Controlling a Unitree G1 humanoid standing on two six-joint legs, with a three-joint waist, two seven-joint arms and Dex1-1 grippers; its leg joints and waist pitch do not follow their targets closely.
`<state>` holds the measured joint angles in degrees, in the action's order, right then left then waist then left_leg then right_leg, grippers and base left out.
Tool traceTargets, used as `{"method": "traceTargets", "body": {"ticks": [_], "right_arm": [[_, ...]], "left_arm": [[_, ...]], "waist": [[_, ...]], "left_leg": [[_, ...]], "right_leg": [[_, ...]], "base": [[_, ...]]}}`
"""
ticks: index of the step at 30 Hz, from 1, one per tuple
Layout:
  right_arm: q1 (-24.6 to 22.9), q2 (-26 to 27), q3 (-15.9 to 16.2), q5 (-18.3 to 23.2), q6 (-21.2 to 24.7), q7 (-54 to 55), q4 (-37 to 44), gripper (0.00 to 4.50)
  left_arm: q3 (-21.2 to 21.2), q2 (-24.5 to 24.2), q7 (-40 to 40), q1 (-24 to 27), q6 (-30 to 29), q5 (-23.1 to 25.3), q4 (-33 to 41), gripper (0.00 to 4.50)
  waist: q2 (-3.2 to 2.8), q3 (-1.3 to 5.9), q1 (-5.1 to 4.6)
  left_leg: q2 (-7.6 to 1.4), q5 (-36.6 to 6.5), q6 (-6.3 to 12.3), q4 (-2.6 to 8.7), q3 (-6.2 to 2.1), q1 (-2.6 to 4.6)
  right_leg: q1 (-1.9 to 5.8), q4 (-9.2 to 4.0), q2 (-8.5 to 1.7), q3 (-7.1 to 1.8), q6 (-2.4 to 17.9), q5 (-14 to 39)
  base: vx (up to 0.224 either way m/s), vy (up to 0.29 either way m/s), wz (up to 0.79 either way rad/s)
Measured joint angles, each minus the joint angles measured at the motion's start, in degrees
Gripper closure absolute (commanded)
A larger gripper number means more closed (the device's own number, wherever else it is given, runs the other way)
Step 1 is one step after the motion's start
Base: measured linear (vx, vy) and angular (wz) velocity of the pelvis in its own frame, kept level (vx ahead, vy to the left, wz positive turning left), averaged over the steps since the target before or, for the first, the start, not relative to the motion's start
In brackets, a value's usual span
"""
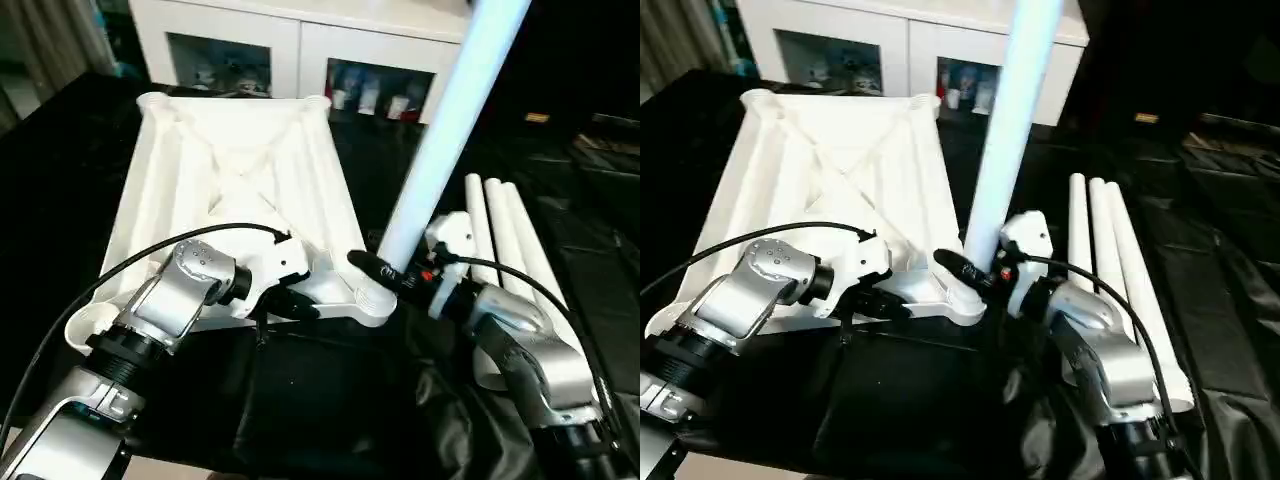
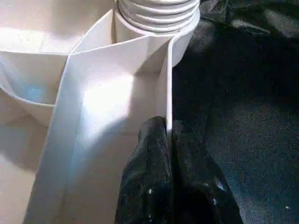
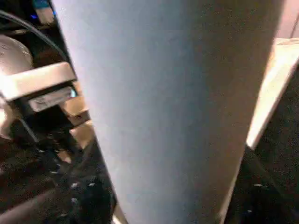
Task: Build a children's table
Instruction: Rotate leg to tighten
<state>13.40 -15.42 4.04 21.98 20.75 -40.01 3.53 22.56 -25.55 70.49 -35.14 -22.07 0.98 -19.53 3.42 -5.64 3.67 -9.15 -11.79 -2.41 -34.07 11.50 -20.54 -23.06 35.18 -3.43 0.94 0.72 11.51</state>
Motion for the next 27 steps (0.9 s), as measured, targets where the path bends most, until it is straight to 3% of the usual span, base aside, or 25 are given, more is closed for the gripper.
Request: {"method": "traceTargets", "body": {"ticks": [3, 7, 15, 21, 27], "right_arm": [[-3.11, -2.90, -0.64, 0.16, 0.37, 0.14, 4.23, 1.88], [-6.90, -6.00, -4.23, 0.96, 1.33, -0.26, 9.42, 1.88], [-12.83, -11.20, -12.90, 1.71, 1.45, 0.31, 12.91, 1.88], [-16.37, -13.17, -16.00, 2.18, 1.59, 0.22, 14.73, 1.88], [-15.59, -11.70, -15.89, 1.80, 2.49, 4.43, 15.35, 1.88]], "left_arm": [[0.13, 0.43, -0.13, -0.36, 0.58, 0.03, -0.68, 4.50], [0.15, 1.43, -1.18, -0.68, 1.65, 0.24, -1.83, 4.50], [-0.25, 5.10, -6.26, -3.55, 3.84, 1.13, -8.59, 4.50], [-1.37, 8.41, -11.73, -6.98, 6.31, 2.45, -15.32, 4.50], [-3.78, 12.37, -21.89, -10.16, 10.22, 3.96, -22.73, 4.50]], "waist": [[-0.08, -0.01, 0.34], [-0.19, 0.03, 0.71], [-1.29, 0.47, 1.17], [-1.61, 0.46, 1.12], [-1.75, 0.41, 0.90]], "left_leg": [[0.00, 0.00, 0.00, 0.00, 0.00, -0.01], [0.00, 0.03, -0.02, -0.01, 0.02, 0.07], [0.00, 0.04, -0.01, -0.06, 0.01, 0.05], [-0.04, 0.06, 0.03, -0.05, -0.02, -0.02], [-0.04, 0.13, 0.14, -0.05, -0.02, -0.14]], "right_leg": [[0.01, -0.03, 0.00, 0.00, 0.00, 0.00], [0.04, 0.02, -0.01, -0.03, -0.03, -0.03], [0.07, -0.01, 0.00, -0.05, -0.14, -0.10], [0.02, -0.04, 0.03, -0.01, -0.17, -0.10], [-0.06, -0.07, 0.03, -0.01, -0.22, -0.14]], "base": [[0.000, 0.000, 0.00], [0.000, 0.000, 0.00], [0.000, 0.000, 0.00], [0.000, 0.000, 0.00], [0.000, 0.000, 0.00]]}}
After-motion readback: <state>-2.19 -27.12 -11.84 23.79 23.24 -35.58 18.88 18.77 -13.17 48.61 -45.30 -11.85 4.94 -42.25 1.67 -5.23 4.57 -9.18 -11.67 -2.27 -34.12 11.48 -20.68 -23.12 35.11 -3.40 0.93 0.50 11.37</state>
